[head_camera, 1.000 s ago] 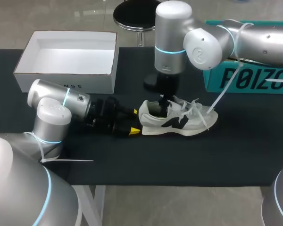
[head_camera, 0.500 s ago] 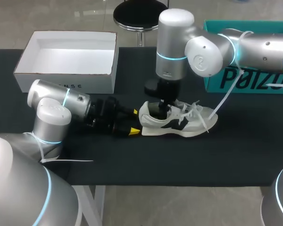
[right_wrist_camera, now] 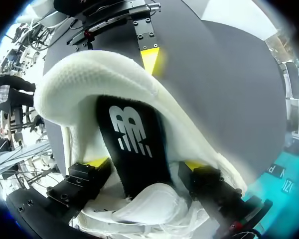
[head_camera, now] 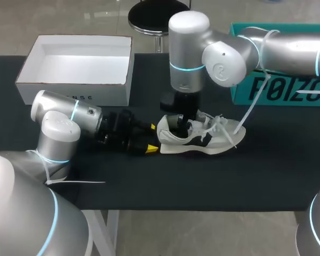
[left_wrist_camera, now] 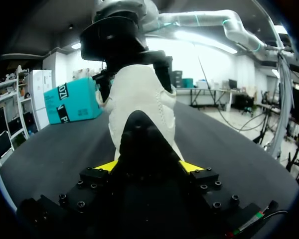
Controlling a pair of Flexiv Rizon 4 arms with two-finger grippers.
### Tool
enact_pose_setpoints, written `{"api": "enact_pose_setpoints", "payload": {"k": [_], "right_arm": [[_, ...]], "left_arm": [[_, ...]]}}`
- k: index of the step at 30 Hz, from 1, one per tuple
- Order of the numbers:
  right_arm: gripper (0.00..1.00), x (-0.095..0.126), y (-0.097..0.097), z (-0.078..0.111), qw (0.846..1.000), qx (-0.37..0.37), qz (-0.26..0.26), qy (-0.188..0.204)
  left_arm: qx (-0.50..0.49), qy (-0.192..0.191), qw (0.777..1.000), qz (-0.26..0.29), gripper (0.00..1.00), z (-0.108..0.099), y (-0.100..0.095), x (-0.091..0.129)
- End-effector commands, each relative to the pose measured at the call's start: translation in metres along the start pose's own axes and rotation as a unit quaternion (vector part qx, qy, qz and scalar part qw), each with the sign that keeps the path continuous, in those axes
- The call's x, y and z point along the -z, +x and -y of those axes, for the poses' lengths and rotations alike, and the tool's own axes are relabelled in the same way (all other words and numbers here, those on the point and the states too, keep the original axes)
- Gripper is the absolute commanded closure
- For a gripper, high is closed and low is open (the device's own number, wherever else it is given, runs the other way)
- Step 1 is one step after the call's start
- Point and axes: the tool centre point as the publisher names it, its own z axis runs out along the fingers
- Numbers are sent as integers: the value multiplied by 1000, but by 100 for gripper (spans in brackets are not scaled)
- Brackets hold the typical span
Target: Take the shoe out of the shoebox, open the shoe tongue, remove and reinsert the insole, then place the shoe into the shoebox
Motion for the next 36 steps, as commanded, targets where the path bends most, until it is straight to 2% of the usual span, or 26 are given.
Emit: {"api": "enact_pose_setpoints", "payload": {"k": [1, 9, 16, 17, 19, 30, 36], "right_arm": [[0, 4, 0, -15, 1000, 4, 1, 17], [0, 9, -2, -12, 1000, -3, 4, 20], [0, 4, 2, -4, 1000, -19, -3, 2], [27, 3, 3, -4, 1000, -20, -3, 1], [100, 1, 4, -5, 1000, -22, -4, -4], [100, -3, 5, -6, 999, -28, -9, -25], [100, 3, 4, -3, 999, -29, -1, -28]], "left_arm": [[0, 0, 1000, -1, 100, -1, -2, -3], [0, 0, 1000, -1, 100, -1, -2, -3], [0, 0, 1000, -1, 100, -1, -2, -3], [0, 0, 1000, -1, 100, -1, -2, -3], [0, 0, 1000, -1, 100, -1, -2, -3], [0, 0, 1000, -1, 100, -1, -2, -3], [0, 0, 1000, -1, 100, -1, -2, -3]]}}
